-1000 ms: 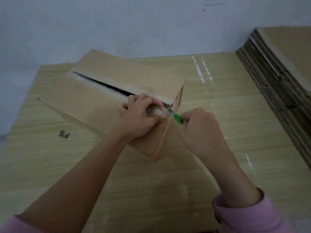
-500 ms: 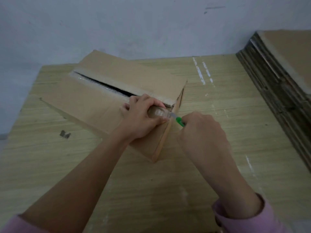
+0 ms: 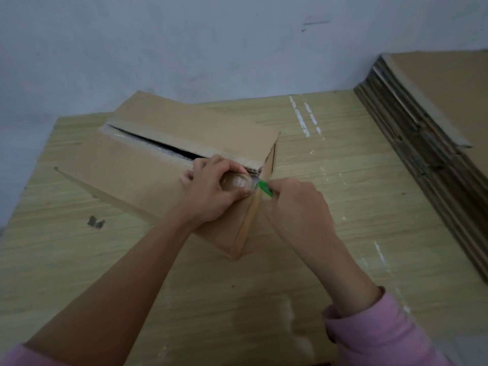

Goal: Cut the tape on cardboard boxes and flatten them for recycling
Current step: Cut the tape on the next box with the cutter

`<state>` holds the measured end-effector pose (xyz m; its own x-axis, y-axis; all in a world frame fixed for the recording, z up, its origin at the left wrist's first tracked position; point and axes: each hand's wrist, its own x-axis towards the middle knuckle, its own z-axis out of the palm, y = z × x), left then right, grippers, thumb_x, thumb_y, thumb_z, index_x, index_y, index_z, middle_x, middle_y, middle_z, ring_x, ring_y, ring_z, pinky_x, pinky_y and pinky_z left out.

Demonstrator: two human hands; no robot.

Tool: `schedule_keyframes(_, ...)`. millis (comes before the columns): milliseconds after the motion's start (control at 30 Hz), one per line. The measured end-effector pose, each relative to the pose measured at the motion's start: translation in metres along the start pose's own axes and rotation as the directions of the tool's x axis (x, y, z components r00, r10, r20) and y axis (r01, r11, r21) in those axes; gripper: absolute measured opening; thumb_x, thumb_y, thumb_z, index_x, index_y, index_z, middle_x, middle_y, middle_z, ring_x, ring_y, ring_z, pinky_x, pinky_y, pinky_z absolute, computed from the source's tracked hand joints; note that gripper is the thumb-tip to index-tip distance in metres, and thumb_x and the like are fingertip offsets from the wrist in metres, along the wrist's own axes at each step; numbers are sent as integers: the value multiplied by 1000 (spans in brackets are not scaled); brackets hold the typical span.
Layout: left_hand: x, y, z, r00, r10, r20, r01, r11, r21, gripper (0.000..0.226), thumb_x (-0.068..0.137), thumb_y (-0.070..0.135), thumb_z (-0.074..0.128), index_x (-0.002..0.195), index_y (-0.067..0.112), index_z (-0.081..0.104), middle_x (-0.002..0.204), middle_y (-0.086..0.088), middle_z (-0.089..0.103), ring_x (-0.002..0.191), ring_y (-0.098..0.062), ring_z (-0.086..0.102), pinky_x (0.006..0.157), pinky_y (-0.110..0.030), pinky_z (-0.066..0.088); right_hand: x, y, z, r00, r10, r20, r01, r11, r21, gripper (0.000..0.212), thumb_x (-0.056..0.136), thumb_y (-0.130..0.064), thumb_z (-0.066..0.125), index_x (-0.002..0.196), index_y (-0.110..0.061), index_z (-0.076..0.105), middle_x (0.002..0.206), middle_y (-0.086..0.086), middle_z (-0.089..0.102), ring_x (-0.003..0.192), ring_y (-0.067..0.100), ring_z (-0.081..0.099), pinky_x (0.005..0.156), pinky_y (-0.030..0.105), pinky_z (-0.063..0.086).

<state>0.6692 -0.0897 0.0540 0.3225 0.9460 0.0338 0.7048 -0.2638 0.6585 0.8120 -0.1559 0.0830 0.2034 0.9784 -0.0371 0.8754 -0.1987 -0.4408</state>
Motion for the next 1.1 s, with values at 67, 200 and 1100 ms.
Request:
schedule_keyframes(67,0,0,0,1000,-5,7,5,1000,17,24,76,40,73,96,40,59,107,18,53,109,-9,34,74,-21,13,0,8,-5,999,-45,-1,45,998,-45,22,88,-14,45,99,-17,64,88,9,62,74,28,50,62,28,30)
schedule_keyframes(200,1,-1,0,999,-20,29,19,999,27,30,66,56,61,93,44,56,106,20,51,108,-7,33,79,-24,15,1,13,-13,997,-76,7,76,994,-75,21,88,-12,43,93,-14,63,80,8,55,70,27,47,60,29,32)
schedule_keyframes(1100,-1,-1,4,1000,19,-14,-18,999,42,30,69,55,68,95,42,60,104,18,54,104,-8,33,75,-23,13,-3,31,-7,966,15,257,-128,893,431,17,86,-16,47,89,-14,64,74,0,59,72,20,55,67,32,40)
